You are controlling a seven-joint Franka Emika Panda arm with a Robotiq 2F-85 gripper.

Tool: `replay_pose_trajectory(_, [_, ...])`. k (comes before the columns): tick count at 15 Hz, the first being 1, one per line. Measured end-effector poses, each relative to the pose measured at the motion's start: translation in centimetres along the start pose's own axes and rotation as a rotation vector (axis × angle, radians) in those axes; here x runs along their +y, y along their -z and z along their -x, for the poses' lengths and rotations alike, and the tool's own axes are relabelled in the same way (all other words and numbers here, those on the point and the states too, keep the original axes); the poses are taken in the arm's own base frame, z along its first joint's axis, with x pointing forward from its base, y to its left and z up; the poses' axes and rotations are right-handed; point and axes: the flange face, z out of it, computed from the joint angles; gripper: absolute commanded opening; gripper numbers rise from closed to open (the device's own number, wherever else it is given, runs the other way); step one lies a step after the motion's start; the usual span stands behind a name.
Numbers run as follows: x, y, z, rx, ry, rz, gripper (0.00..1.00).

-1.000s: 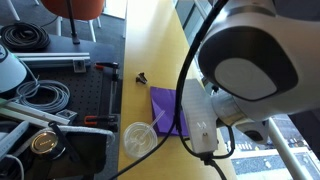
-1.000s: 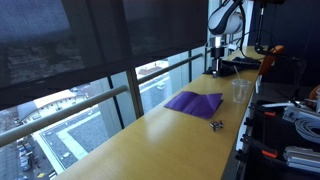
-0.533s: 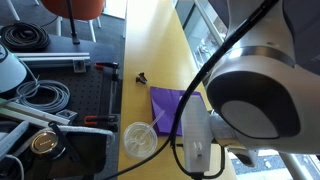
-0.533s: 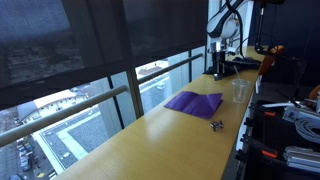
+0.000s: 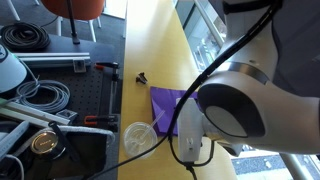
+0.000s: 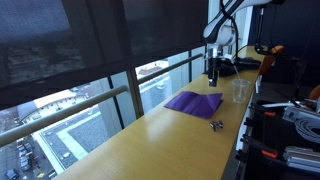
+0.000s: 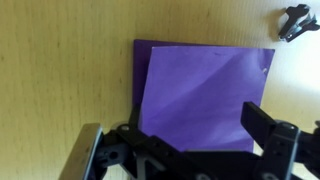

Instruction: Open the file

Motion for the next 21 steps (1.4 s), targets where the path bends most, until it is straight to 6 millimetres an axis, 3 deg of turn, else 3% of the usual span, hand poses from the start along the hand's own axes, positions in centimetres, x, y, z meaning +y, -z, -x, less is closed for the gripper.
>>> replay_pose_trajectory(4, [0.3, -3.2, -0.1, -0.033, -0.002, -0.019, 1.00])
replay_pose_trajectory(9, [0.9, -5.2, 0.1, -0.060, -0.012, -0.033, 1.00])
replay_pose_trajectory(10, [1.0, -5.5, 0.1, -0.064, -0.014, -0.035, 0.82])
replay_pose_trajectory(16, [1.4, -6.2, -0.1, -0.068, -0.017, -0.037, 0.34])
replay_pose_trajectory(21, [1.2, -4.6, -1.2, -0.043, -0.006, -0.007, 0.00])
